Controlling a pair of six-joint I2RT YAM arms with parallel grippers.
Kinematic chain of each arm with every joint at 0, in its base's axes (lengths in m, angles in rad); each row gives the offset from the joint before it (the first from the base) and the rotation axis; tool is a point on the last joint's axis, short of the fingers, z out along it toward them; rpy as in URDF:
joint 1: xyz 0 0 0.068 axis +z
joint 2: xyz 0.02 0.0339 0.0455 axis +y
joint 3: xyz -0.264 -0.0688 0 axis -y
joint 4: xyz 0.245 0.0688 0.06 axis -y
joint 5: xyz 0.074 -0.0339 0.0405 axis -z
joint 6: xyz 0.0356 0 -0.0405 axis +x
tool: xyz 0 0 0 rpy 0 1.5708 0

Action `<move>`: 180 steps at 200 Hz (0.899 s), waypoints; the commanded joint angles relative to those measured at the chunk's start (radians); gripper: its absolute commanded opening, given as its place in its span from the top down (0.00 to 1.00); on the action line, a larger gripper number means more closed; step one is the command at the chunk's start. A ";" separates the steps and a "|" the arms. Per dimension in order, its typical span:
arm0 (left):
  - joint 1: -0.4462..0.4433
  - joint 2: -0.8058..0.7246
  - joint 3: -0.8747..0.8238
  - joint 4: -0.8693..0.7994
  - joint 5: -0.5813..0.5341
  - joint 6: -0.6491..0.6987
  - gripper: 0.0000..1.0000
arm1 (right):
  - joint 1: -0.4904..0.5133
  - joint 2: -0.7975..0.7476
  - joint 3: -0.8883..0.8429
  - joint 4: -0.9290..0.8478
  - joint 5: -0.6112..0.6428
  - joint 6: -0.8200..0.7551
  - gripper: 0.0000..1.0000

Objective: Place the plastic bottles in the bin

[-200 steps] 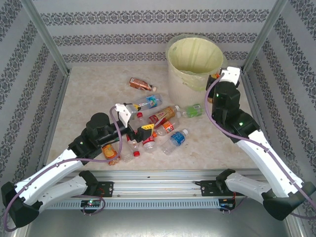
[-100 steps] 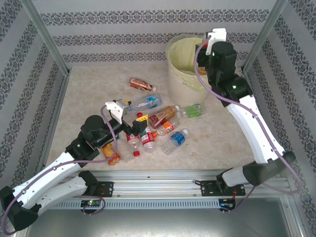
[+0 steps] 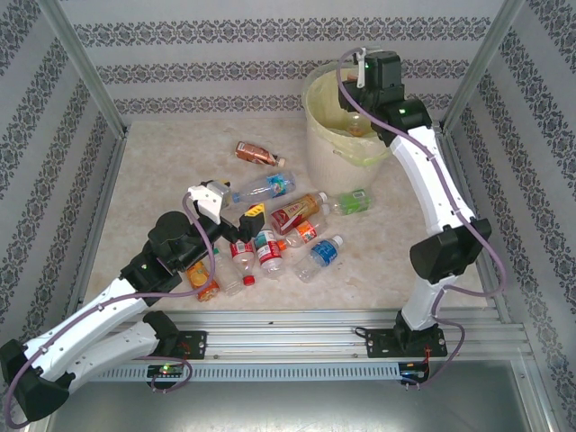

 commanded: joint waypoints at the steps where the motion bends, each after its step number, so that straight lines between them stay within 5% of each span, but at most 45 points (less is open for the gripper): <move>1: 0.014 -0.021 -0.017 0.074 -0.007 0.019 0.00 | -0.021 0.042 0.056 -0.070 -0.074 0.046 0.43; 105: 0.015 -0.041 -0.031 0.087 0.013 0.034 0.00 | -0.040 0.278 0.283 -0.291 -0.222 0.087 0.34; 145: 0.014 -0.038 -0.026 0.075 0.031 0.043 0.00 | -0.044 0.283 0.332 -0.317 -0.228 0.111 0.20; 180: 0.015 -0.042 -0.026 0.071 0.056 0.049 0.00 | -0.056 0.228 0.330 -0.299 -0.236 0.138 0.18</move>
